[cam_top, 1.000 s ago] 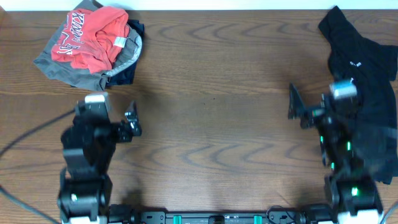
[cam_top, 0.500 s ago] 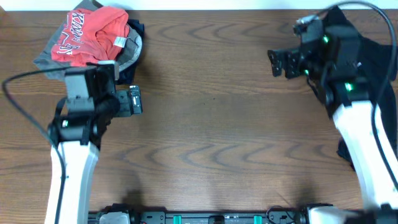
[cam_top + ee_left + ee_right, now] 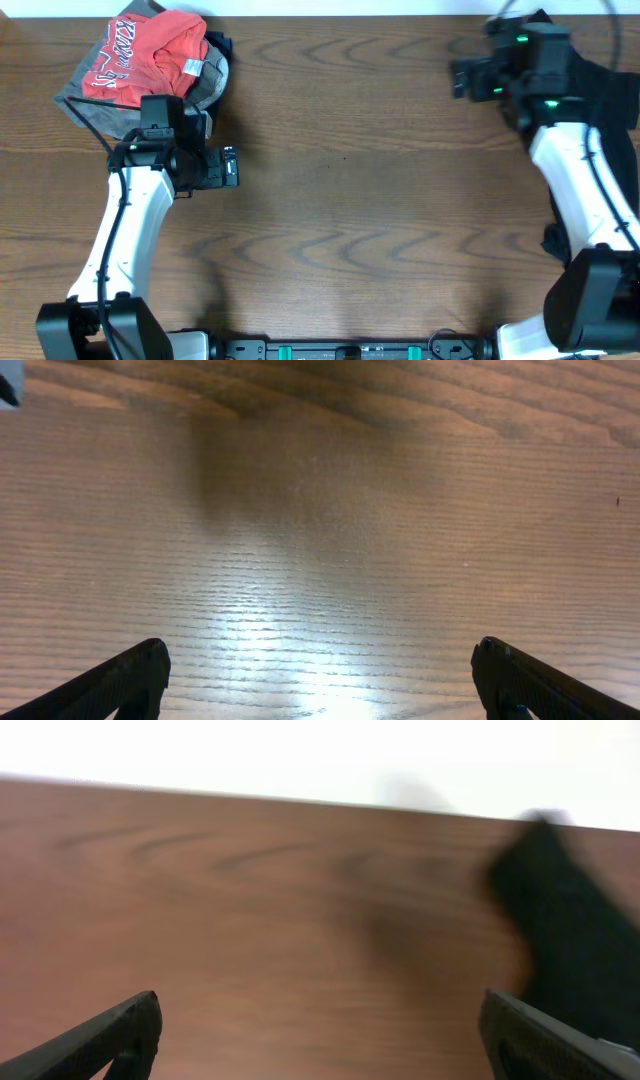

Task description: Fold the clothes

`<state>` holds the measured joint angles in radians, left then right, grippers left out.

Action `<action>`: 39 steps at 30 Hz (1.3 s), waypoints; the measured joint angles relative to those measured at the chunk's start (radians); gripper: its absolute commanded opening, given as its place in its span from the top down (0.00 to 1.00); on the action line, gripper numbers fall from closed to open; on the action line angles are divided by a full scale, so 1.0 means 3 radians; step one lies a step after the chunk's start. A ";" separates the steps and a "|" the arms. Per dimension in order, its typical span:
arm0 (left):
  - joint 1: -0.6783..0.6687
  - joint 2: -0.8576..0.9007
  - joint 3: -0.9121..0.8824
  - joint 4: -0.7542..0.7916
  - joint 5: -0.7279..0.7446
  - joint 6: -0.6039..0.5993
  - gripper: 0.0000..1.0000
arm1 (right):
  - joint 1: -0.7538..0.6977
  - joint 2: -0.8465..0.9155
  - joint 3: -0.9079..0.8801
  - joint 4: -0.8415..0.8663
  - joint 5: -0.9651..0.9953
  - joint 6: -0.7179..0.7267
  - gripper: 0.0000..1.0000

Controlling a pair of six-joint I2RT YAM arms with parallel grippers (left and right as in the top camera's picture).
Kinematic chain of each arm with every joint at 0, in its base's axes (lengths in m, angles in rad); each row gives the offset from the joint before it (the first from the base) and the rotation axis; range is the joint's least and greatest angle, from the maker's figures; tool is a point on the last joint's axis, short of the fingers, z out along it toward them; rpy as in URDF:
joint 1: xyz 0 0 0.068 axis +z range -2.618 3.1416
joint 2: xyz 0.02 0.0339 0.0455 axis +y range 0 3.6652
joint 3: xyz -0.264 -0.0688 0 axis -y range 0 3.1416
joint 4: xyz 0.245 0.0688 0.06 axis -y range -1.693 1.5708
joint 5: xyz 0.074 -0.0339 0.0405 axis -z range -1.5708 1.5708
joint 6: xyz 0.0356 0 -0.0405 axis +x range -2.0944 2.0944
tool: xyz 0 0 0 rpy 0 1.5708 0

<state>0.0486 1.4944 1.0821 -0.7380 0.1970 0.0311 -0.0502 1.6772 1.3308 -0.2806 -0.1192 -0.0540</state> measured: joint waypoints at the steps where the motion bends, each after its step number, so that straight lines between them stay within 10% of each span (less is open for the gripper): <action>1: 0.0000 0.0006 0.0000 0.0001 0.0010 0.0001 0.02 | -0.0123 0.0005 0.0000 0.0050 0.0013 0.0010 0.02; 18: 0.0000 0.0008 0.0000 0.0072 0.0061 0.0009 0.02 | -0.1853 0.0882 0.0050 0.1156 0.0076 0.0331 0.14; 39: 0.0000 0.0008 0.0000 0.0079 0.0088 -0.0023 0.02 | -0.2251 0.2001 0.0052 0.2001 0.0047 0.0753 0.55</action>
<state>0.0486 1.4967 1.0821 -0.7143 0.2234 0.0242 -0.7254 2.2776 1.3464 0.3199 -0.1051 0.1719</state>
